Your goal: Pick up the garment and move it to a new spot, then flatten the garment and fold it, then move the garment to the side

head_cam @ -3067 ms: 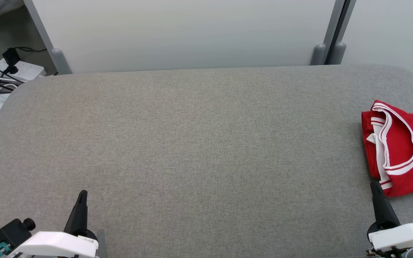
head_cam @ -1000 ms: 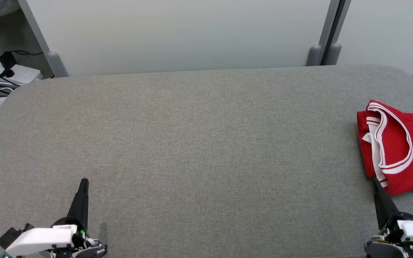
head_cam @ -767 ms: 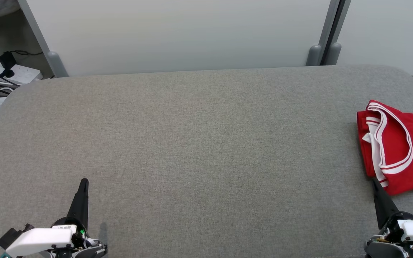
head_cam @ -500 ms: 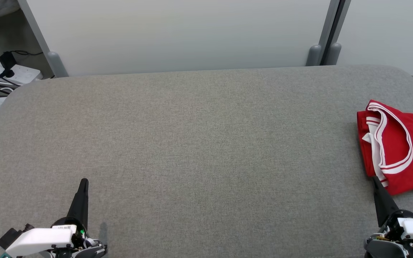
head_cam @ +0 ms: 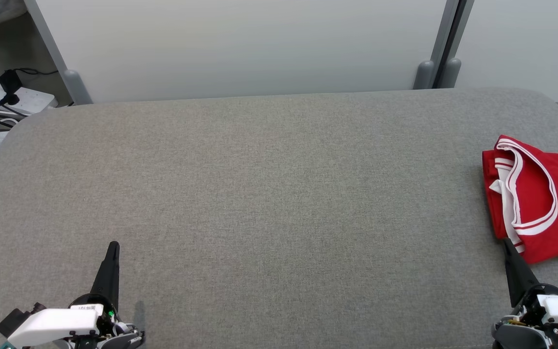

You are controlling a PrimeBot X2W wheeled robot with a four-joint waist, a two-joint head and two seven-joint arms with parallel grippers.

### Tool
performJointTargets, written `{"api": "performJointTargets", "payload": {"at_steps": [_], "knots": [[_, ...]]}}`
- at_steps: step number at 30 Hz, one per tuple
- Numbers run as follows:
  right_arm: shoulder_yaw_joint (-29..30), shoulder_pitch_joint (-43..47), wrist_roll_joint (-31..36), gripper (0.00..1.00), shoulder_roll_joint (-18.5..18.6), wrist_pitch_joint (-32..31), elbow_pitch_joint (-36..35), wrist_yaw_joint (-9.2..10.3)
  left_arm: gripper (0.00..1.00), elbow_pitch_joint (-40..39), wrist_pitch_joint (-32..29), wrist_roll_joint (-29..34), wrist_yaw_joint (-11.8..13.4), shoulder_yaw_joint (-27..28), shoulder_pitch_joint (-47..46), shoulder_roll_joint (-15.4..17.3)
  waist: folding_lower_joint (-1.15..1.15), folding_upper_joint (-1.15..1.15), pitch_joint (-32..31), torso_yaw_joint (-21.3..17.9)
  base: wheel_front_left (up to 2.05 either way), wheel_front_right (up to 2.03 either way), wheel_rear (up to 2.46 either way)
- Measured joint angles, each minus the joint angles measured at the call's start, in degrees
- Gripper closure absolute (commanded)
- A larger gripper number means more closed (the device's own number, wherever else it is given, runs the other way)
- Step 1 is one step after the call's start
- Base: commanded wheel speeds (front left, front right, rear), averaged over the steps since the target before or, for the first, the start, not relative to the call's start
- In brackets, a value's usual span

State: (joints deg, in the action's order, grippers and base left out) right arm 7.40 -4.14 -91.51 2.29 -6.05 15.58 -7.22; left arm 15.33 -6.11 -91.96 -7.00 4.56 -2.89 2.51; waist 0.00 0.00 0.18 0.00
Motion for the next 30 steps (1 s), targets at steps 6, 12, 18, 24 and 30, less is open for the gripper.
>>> {"api": "performJointTargets", "payload": {"at_steps": [6,12,18,24,30], "knots": [[0.0,0.0,0.0,1.0,0.0,0.0,0.0,0.0,1.0,0.0,0.0,0.0,0.0,0.01,0.0,0.0,0.0,0.0,0.0,0.0,0.0,0.0,0.0],[0.0,0.0,0.0,1.0,0.0,0.0,0.0,0.0,1.0,0.0,-0.01,0.0,0.0,0.01,0.0,0.0,0.0,0.0,0.0,0.0,0.0,0.0,0.0],[0.0,0.0,0.0,1.0,0.0,0.0,0.0,0.0,1.0,0.0,-0.01,0.0,0.0,0.02,0.0,-0.01,0.0,0.0,0.0,0.0,0.0,0.0,0.0],[0.0,0.0,0.0,1.0,0.0,0.0,0.0,0.0,1.0,0.0,-0.01,0.0,0.0,0.02,0.0,-0.01,0.0,0.0,0.0,0.0,0.0,0.0,0.0],[0.0,0.0,0.0,1.0,0.0,0.0,0.0,0.0,1.0,0.0,-0.01,0.0,0.0,0.03,0.0,-0.02,0.0,0.0,0.0,0.0,0.0,0.0,0.0]]}}
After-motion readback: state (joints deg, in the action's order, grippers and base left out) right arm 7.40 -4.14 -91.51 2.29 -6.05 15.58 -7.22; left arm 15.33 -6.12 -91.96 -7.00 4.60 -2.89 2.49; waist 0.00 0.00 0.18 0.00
